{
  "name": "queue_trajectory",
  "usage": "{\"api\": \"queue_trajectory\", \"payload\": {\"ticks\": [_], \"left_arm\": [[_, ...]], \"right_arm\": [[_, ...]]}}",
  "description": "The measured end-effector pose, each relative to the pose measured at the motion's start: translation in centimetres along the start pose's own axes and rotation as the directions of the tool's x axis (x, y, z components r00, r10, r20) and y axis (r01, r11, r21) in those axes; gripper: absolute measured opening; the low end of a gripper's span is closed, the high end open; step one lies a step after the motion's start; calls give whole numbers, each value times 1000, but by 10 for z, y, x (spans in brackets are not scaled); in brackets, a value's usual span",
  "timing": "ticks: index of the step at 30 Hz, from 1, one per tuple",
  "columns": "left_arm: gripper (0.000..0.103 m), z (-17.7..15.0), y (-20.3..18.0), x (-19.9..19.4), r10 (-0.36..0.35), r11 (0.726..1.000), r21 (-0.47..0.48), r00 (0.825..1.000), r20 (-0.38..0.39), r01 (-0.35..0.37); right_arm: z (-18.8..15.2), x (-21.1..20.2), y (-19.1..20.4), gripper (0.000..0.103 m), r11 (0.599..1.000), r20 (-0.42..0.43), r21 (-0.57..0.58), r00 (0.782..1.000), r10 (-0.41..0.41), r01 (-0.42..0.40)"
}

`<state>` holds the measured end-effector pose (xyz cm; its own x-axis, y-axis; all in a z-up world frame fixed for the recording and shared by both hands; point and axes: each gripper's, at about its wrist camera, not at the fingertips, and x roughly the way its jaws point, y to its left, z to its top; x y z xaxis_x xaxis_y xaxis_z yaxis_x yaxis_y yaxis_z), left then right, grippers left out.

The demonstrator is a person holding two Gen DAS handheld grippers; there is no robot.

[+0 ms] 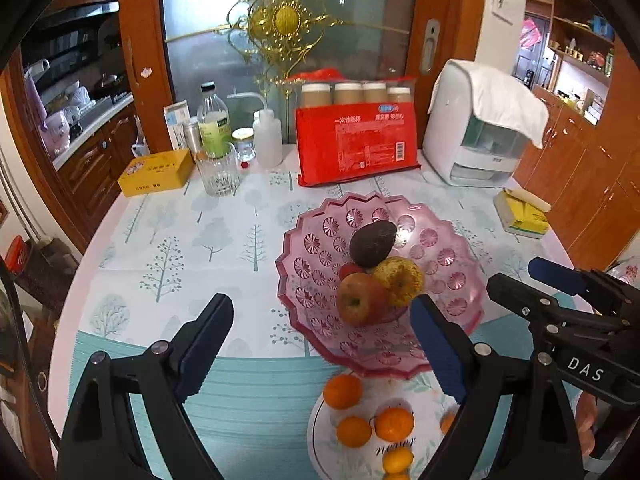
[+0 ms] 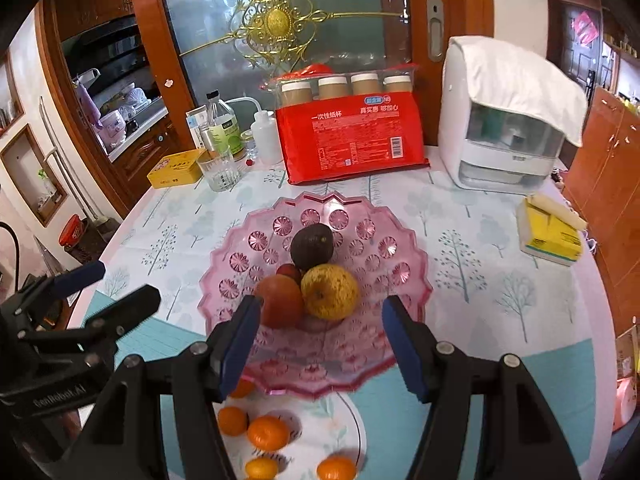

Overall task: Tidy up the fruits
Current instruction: 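Open the left gripper releasing the plum while the right gripper releases the avocado, then move the left gripper to the small red plum while the right gripper approaches the banana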

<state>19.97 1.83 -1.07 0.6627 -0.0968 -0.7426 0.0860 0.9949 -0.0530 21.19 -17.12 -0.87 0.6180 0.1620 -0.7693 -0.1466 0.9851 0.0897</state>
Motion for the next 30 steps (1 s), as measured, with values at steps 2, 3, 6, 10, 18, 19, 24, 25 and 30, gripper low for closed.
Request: {"api": "queue_trajectory", "payload": {"ticks": [2,3,6,10,18,19,24,25,30], "left_arm": [[89,-3,0,-12,-4,1000,14,1000,6,4],[89,-4,0,-18,-9,1000,18,1000,7,9],[89,-8,1,-35,-25,999,25,1000,13,25],[89,-12,2,-59,-43,999,34,999,27,42],[90,-23,0,-95,-79,994,74,996,45,76],[91,-25,0,-97,-79,994,80,996,46,75],[93,-41,2,-104,-71,993,94,997,40,67],[93,-45,3,-103,-70,993,94,997,32,67],[93,-60,7,-95,-83,992,96,997,-9,83]], "right_arm": [[-6,-12,3,64,1000,9,10,1000,-4,4],[-8,-17,4,64,1000,14,14,1000,-7,7],[-16,-34,9,64,1000,26,27,1000,-16,16],[-26,-55,15,64,999,43,38,999,-24,23],[-46,-91,29,64,997,78,62,996,-49,44],[-48,-93,29,64,997,80,63,995,-53,48],[-64,-101,35,64,995,74,83,995,-66,59],[-67,-101,36,64,994,70,87,995,-66,60],[-86,-98,38,64,992,42,109,997,-70,65]]}}
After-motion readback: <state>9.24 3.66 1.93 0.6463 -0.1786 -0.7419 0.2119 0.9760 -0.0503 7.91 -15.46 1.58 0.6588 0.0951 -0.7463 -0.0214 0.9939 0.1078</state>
